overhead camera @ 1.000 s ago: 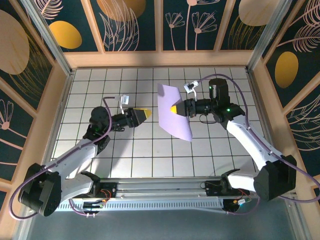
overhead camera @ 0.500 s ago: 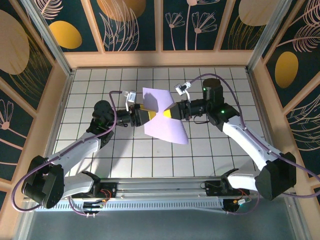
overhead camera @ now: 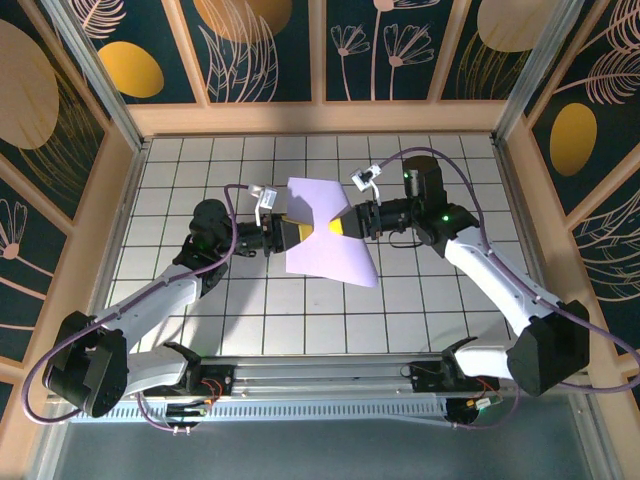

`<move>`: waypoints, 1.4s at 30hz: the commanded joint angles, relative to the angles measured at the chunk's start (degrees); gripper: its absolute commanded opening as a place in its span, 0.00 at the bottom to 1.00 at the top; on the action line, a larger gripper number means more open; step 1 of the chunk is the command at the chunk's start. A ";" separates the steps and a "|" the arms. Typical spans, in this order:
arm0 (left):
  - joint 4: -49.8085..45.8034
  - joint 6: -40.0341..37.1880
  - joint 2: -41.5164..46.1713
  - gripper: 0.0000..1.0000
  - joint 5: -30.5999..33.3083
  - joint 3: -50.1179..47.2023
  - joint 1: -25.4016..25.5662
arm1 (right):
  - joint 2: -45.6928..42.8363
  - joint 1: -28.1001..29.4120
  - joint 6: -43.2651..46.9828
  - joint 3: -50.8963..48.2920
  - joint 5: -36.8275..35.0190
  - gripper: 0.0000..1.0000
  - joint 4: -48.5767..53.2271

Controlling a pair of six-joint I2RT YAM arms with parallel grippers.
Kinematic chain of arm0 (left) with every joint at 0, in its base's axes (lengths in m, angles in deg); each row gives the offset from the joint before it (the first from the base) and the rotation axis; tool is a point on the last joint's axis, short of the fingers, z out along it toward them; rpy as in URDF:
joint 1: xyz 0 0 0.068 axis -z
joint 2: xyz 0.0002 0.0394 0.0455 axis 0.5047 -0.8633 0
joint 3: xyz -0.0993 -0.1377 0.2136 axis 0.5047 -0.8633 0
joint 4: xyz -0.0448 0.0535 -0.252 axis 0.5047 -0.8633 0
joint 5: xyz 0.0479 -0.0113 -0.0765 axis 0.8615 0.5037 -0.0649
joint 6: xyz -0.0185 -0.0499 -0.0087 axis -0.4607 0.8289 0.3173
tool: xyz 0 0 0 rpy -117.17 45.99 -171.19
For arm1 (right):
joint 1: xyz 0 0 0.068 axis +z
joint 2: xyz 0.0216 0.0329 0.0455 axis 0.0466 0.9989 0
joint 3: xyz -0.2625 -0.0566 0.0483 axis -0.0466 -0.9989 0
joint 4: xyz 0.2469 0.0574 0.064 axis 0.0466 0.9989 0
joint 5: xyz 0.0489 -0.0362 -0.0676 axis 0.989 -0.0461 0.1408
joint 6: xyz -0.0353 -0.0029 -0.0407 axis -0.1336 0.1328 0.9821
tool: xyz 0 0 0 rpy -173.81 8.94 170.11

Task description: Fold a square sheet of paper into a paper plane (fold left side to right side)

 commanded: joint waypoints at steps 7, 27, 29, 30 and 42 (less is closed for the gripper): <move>-2.96 -0.23 0.76 0.04 4.89 -1.56 0.25 | 1.18 -2.44 3.86 2.06 -7.42 0.46 6.39; -20.36 1.14 -20.33 0.00 16.27 -3.72 0.25 | 4.60 -10.92 -10.28 -18.84 -26.59 0.57 -8.95; -22.54 0.37 -21.64 0.00 17.79 -2.98 0.25 | 5.72 -10.74 -11.64 -20.26 -27.22 0.51 -10.09; -23.31 0.17 -22.04 0.00 18.49 -2.71 0.25 | 6.43 -10.48 -12.25 -21.02 -27.60 0.47 -10.50; -30.19 -1.60 -21.89 0.00 22.24 -0.16 0.25 | 18.99 -2.95 -12.04 -18.38 -31.72 0.14 -10.23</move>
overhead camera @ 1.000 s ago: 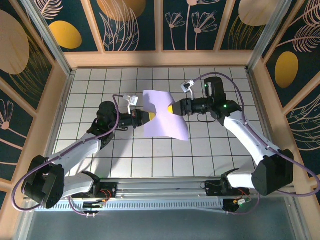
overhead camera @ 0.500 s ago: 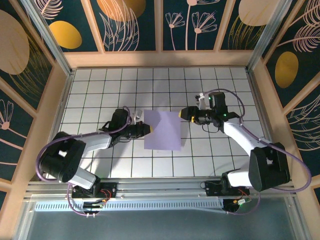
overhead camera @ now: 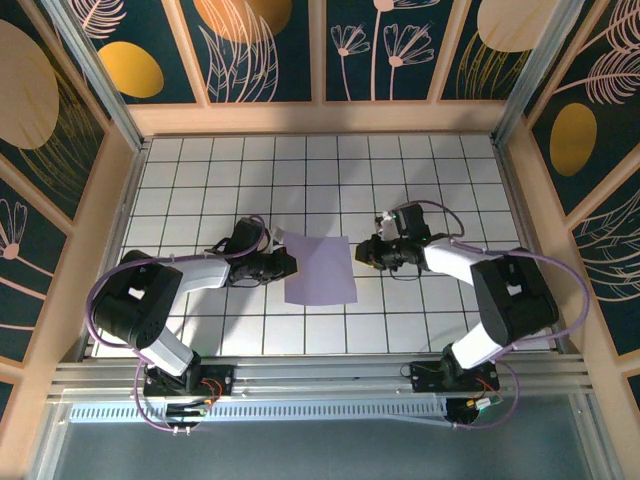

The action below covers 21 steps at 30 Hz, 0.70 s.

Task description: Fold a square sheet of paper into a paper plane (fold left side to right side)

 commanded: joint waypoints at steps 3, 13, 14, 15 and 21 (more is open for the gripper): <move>-5.58 -2.68 0.37 0.00 0.95 2.09 0.27 | 4.76 3.39 0.20 4.05 -4.13 0.05 -0.88; -9.10 -5.37 0.01 0.00 0.76 3.96 0.64 | 8.92 5.62 1.14 5.99 -7.08 0.01 0.57; -9.18 -5.38 -0.08 0.00 0.87 4.05 0.60 | 8.96 5.63 1.41 5.98 -7.28 0.01 0.96; -9.28 -5.54 -0.17 0.00 0.93 4.18 0.62 | 8.97 5.65 1.60 5.88 -7.61 0.01 1.26; -9.32 -5.47 -0.05 0.07 0.61 4.97 0.69 | 9.12 5.63 2.78 5.37 -9.20 0.01 3.09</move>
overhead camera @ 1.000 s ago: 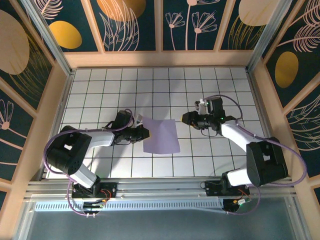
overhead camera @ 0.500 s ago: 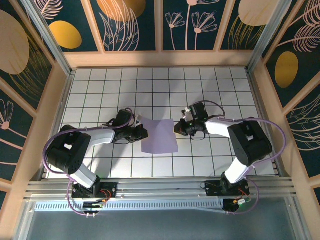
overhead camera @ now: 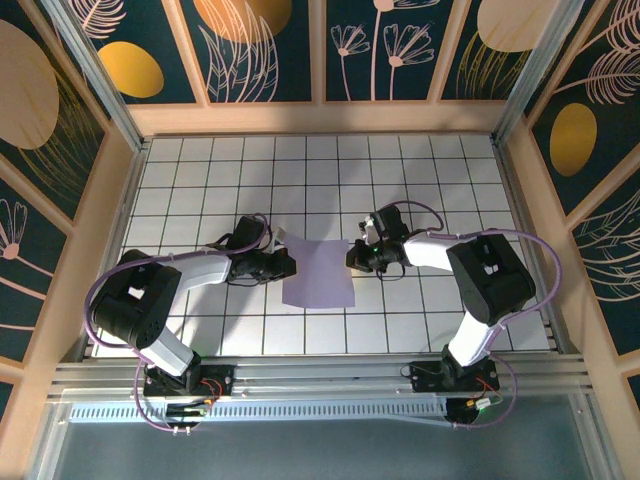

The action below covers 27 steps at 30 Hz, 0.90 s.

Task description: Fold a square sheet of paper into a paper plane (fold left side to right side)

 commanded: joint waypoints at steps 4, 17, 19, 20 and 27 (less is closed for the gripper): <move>-1.17 -0.20 1.33 0.23 -0.92 2.12 0.49 | 0.99 0.42 2.36 -0.24 -3.58 0.02 3.09; 4.60 4.76 4.41 0.56 -5.06 3.13 3.04 | 0.83 0.42 1.94 -2.47 -3.90 0.07 1.59; 5.41 5.21 3.91 0.57 -5.14 3.86 3.84 | 0.93 0.48 1.83 -2.56 -3.82 0.07 1.24; 6.00 5.48 3.48 0.58 -5.14 4.19 4.28 | 0.96 0.52 1.70 -2.65 -3.73 0.07 1.19; 8.88 6.55 -1.64 0.59 -5.63 6.67 6.85 | 0.83 0.78 1.33 -2.91 -3.13 0.07 0.18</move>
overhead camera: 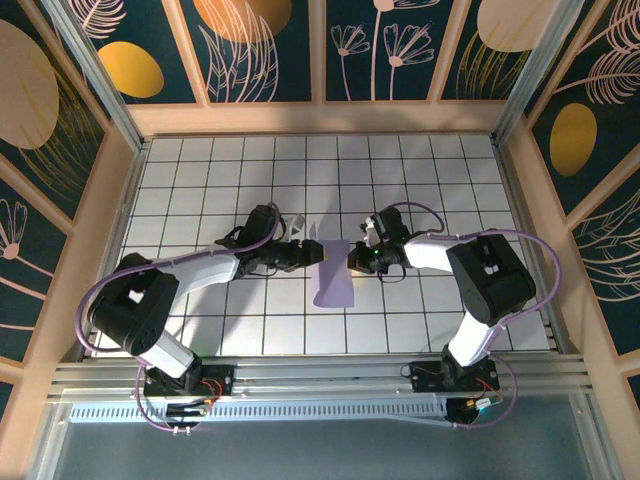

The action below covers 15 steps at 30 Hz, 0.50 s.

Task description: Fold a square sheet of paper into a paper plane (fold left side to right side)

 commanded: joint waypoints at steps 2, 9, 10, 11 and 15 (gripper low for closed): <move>2.34 1.23 -3.93 0.59 -1.33 2.44 1.29 | 0.70 0.73 0.17 -1.95 -1.01 0.07 0.70; 2.73 1.27 -6.43 0.54 -0.76 3.42 1.95 | -0.03 0.73 -0.46 -2.52 0.33 0.07 -0.90; 2.73 1.21 -6.52 0.53 -0.68 3.37 2.01 | -0.23 0.80 -0.47 -2.60 0.66 0.07 -1.17; 2.58 1.20 -6.54 0.51 -0.57 3.36 2.04 | -0.40 0.73 -0.55 -2.63 0.79 0.07 -1.39; 1.82 0.85 -6.56 0.36 0.38 3.22 2.08 | -0.93 0.76 -0.94 -2.70 1.41 0.07 -2.34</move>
